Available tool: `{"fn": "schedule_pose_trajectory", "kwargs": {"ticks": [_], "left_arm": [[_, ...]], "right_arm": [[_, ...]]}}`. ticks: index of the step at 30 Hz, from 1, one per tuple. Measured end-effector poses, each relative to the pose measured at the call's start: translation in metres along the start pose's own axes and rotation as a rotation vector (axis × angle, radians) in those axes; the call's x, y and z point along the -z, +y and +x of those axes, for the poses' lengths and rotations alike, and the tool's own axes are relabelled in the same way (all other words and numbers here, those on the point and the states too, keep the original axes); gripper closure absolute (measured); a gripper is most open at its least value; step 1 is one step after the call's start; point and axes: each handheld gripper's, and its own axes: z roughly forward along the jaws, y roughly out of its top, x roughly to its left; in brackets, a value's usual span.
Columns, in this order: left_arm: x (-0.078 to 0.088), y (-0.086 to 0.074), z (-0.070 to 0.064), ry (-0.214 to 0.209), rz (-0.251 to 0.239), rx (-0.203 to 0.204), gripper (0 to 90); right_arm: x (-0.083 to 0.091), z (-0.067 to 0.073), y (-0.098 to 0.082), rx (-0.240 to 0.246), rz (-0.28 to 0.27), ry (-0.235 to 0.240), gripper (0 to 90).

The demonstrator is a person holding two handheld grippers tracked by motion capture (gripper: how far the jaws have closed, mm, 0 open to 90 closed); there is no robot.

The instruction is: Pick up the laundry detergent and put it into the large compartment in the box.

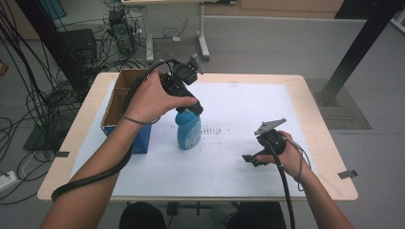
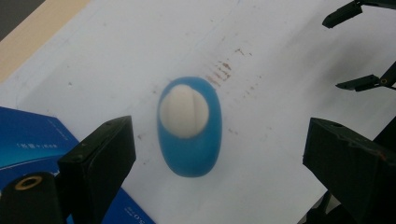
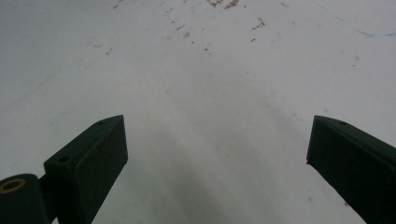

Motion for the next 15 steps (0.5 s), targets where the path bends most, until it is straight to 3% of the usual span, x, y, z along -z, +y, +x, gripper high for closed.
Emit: {"fn": "schedule_pose_trajectory", "kwargs": {"ticks": [15], "left_arm": [[-0.023,0.004,0.016,-0.018,0.031,0.037,9.7]], "right_arm": [[0.001,0.001,-0.001,-0.003,0.002,-0.001,4.7]]}}
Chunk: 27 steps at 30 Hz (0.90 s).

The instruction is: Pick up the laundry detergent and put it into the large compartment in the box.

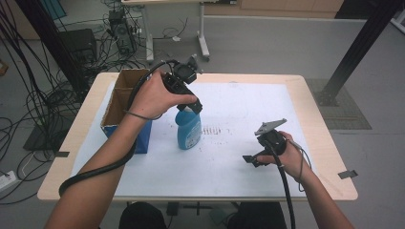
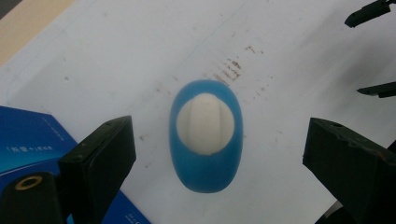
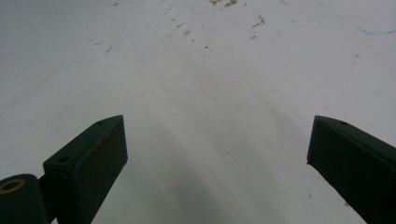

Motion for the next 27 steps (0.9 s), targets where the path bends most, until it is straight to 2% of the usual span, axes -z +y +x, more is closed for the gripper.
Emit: {"fn": "schedule_pose_trajectory", "kwargs": {"ticks": [13,27], "left_arm": [[-0.024,-0.001,0.002,-0.018,0.031,0.006,9.6],[-0.039,-0.004,-0.001,-0.028,0.044,-0.006,9.8]], "right_arm": [[-0.002,0.000,-0.003,-0.007,0.006,0.003,4.6],[-0.004,0.002,-0.003,-0.003,0.008,0.006,4.0]]}}
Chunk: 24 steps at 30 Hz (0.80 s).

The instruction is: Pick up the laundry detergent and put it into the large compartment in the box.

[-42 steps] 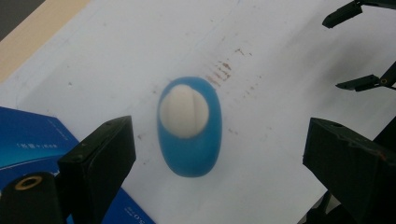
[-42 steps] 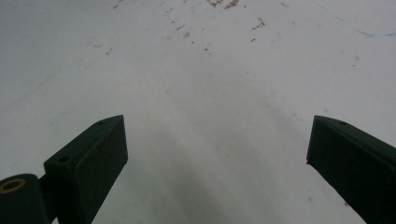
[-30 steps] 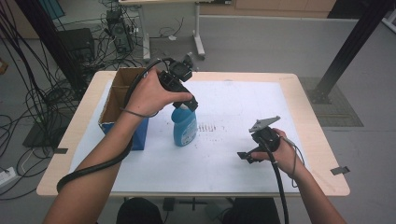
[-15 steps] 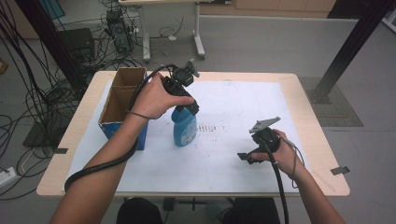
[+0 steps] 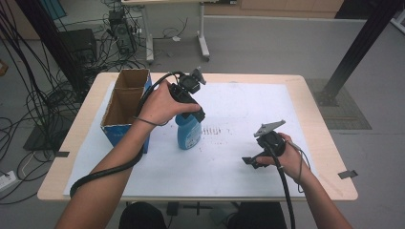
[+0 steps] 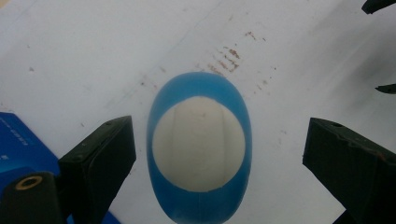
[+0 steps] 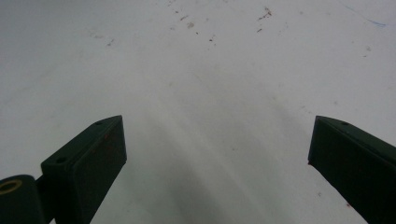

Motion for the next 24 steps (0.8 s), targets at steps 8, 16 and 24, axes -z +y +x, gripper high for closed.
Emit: {"fn": "schedule_pose_trajectory", "kwargs": {"ticks": [8,16,24], "left_arm": [[-0.010,-0.003,-0.001,0.007,0.003,-0.004,9.9],[-0.017,-0.008,-0.001,0.007,0.008,-0.003,10.1],[-0.022,-0.011,0.002,0.012,0.005,0.006,10.3]], "right_arm": [[0.000,0.000,0.000,0.003,0.004,-0.002,3.9],[0.000,0.001,-0.001,0.000,0.004,-0.007,4.0],[-0.001,0.001,0.000,0.003,0.001,-0.010,4.0]]}}
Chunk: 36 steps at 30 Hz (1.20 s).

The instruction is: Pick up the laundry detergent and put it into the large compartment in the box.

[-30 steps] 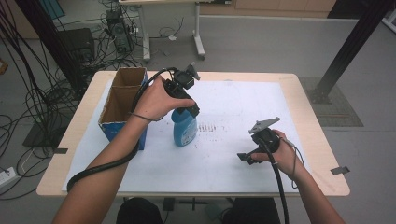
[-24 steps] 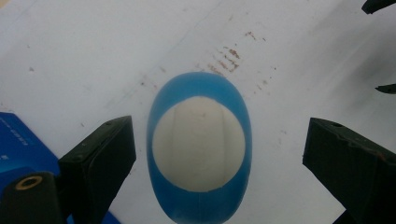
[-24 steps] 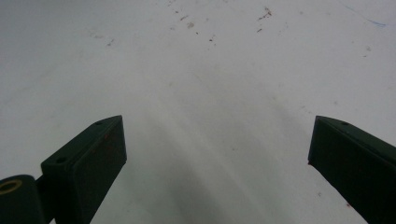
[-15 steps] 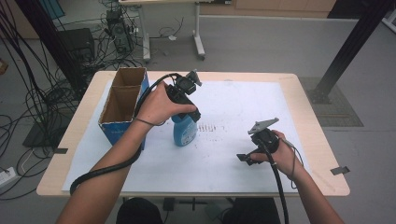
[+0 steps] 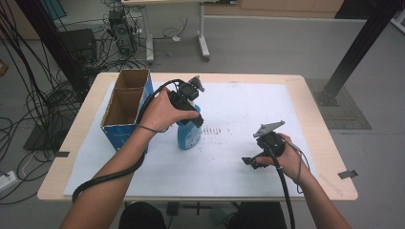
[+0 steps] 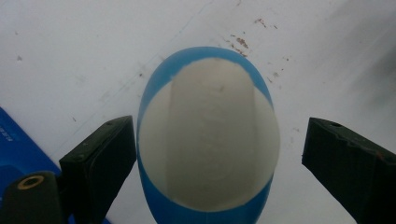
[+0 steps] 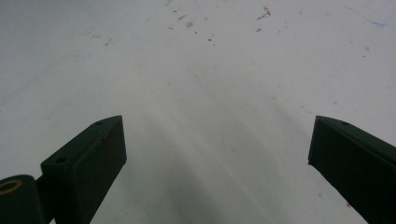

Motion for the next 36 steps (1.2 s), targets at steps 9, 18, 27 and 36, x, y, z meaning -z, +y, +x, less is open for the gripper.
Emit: {"fn": "schedule_pose_trajectory", "kwargs": {"ticks": [9,18,27,36], "left_arm": [[-0.0030,-0.0007,0.0000,-0.002,0.001,0.008,10.2],[-0.0030,0.0000,-0.0001,0.005,0.007,-0.003,10.3],[-0.0031,-0.0010,0.0018,0.003,0.004,0.006,10.2],[-0.0046,-0.0006,0.0016,0.001,0.006,0.004,9.9]], "right_arm": [[-0.0017,0.0004,0.0001,0.007,0.000,0.002,4.0],[-0.0026,0.0007,0.0002,0.011,0.007,-0.001,3.8],[-0.0033,0.0008,0.0007,0.021,0.002,-0.001,3.8],[-0.0045,0.0005,0.0006,0.015,0.003,-0.001,3.8]]}}
